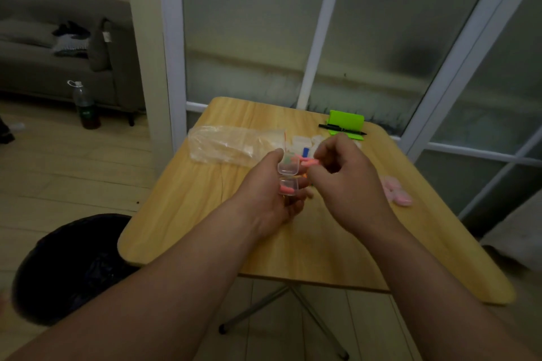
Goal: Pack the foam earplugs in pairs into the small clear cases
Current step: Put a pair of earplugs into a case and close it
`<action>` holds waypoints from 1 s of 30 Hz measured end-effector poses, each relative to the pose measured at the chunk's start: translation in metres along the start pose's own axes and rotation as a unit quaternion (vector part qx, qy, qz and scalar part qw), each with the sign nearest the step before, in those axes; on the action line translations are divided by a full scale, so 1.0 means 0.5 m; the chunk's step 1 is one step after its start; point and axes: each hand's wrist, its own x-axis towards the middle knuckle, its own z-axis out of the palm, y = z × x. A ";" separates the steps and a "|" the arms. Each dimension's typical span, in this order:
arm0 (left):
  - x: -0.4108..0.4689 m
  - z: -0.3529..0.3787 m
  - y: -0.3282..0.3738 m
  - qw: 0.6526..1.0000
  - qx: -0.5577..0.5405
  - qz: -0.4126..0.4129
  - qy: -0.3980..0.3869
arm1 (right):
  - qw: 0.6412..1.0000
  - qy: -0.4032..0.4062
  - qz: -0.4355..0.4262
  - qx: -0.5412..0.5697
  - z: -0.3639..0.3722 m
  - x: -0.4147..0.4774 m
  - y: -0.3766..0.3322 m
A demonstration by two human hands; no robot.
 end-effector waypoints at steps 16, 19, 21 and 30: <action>-0.013 -0.005 -0.009 0.999 -0.034 -0.008 -0.032 | 0.994 -0.057 0.018 -0.092 0.029 -0.024 0.015; -0.010 -0.007 -0.006 0.999 -0.040 -0.011 -0.031 | 0.994 -0.054 0.018 -0.091 0.031 -0.022 0.017; -0.010 -0.008 -0.005 0.999 -0.040 -0.014 -0.030 | 0.994 -0.055 0.019 -0.090 0.032 -0.021 0.020; -0.010 -0.010 -0.003 0.999 0.005 -0.016 -0.044 | 0.999 -0.022 0.028 -0.038 0.029 -0.009 0.039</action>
